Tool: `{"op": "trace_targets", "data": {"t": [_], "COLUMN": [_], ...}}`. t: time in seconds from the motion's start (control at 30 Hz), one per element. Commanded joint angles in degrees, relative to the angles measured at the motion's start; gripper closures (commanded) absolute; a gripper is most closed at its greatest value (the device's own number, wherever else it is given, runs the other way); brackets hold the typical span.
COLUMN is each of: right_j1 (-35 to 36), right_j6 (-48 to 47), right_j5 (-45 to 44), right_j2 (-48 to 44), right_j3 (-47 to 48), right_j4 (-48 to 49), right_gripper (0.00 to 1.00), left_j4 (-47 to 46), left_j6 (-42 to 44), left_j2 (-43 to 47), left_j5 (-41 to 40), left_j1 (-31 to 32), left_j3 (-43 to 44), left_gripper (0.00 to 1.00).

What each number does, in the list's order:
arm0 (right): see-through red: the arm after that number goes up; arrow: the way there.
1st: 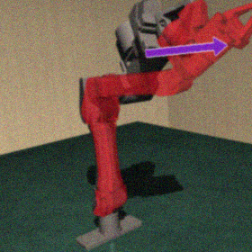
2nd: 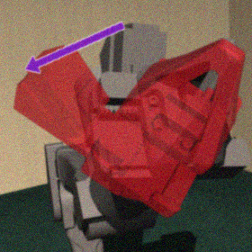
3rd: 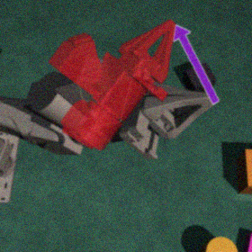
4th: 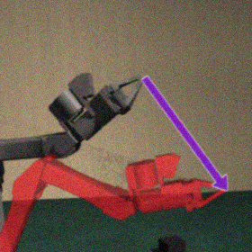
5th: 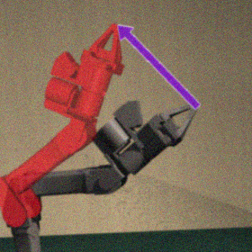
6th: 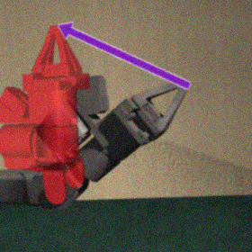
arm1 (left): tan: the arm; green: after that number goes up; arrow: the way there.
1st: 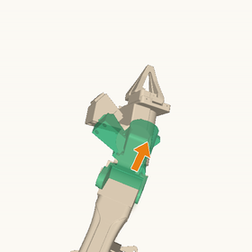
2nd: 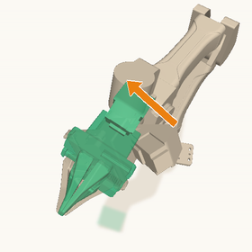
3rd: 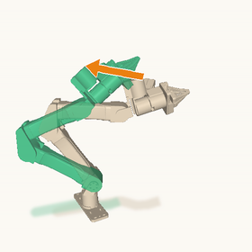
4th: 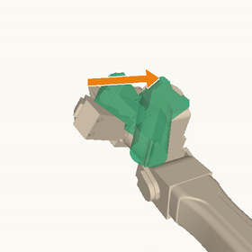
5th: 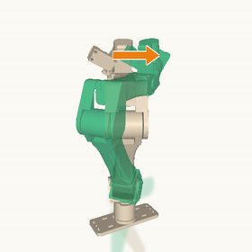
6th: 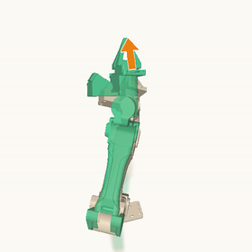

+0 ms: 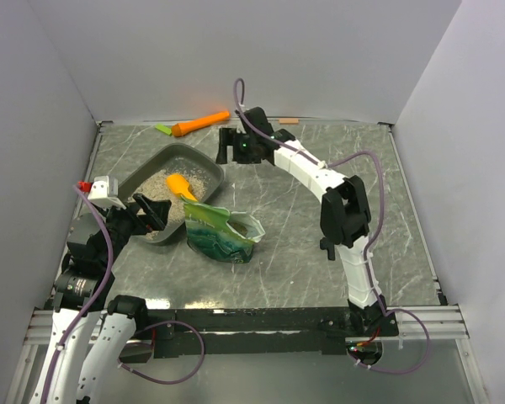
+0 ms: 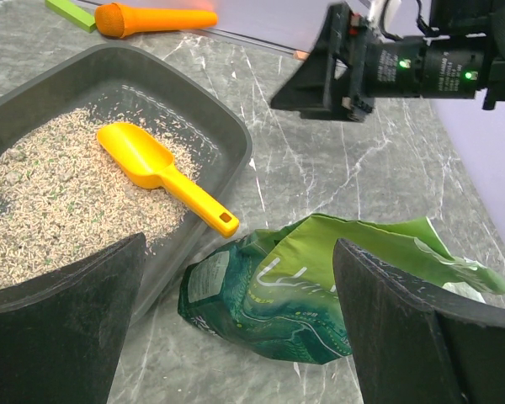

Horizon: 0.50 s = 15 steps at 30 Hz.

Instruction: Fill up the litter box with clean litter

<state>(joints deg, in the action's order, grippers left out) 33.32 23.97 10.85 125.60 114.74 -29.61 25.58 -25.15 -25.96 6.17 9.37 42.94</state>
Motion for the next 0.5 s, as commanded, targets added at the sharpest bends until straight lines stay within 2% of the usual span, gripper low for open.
{"op": "trace_targets", "data": {"t": [0.0,0.47], "right_j1": [1.9,5.3], "right_j6": [2.4,2.1], "right_j5": [-0.9,-7.2], "right_j2": [3.9,9.2], "right_j3": [4.5,7.2], "right_j4": [-1.3,-4.5], "right_gripper": [0.04,0.04], "left_j4": [-0.6,-0.7], "left_j6": [-0.3,-0.3], "left_j2": [0.8,1.2], "left_j5": [-0.4,0.1], "left_j1": [0.2,0.3], "left_j3": [-0.1,-0.2], "left_gripper": [0.03,0.03]}}
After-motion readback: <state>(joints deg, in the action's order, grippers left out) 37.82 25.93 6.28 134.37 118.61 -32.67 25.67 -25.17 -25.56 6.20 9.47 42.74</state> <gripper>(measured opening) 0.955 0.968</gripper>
